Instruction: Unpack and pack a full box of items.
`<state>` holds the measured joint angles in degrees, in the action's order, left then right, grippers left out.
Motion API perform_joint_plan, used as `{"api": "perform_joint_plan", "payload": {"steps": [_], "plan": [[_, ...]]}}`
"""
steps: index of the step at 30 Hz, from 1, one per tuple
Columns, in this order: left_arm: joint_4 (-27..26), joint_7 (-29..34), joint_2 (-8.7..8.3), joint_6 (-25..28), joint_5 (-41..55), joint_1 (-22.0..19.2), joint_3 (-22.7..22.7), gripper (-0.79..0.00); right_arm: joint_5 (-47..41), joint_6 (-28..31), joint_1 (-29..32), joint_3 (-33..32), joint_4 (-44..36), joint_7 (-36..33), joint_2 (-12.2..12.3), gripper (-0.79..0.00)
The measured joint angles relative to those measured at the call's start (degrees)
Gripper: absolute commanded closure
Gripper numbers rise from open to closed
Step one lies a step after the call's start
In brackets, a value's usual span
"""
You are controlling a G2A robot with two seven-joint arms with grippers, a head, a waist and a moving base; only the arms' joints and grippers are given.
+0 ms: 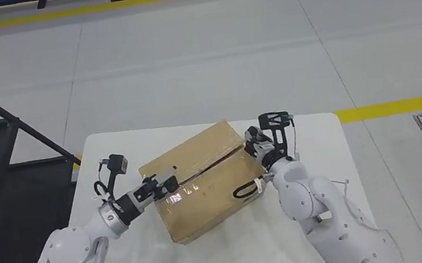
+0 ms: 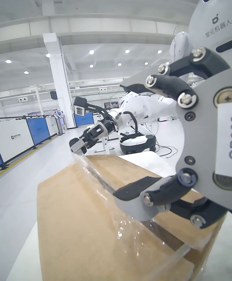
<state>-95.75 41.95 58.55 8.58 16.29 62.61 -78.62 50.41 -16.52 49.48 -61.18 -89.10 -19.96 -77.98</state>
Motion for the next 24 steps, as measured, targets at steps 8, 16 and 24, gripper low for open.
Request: {"api": "perform_joint_plan", "payload": {"steps": [8, 16, 24], "plan": [[3.56, -4.27, 1.16, -0.82, -0.51, -4.17, 4.55, -0.785, 0.02, 1.45, 1.74, -1.44, -1.03, -0.50, 0.01, 0.000], [6.30, -5.73, 1.97, -0.91, -1.00, -6.91, 7.14, -0.785, 0.03, 4.01, 4.48, -3.89, -3.41, -0.97, 0.37, 0.000], [8.51, -6.57, 2.75, -0.72, -2.38, -8.88, 9.76, -0.785, 1.01, 2.74, 3.14, -3.52, -1.65, -0.83, -0.11, 0.000]]}}
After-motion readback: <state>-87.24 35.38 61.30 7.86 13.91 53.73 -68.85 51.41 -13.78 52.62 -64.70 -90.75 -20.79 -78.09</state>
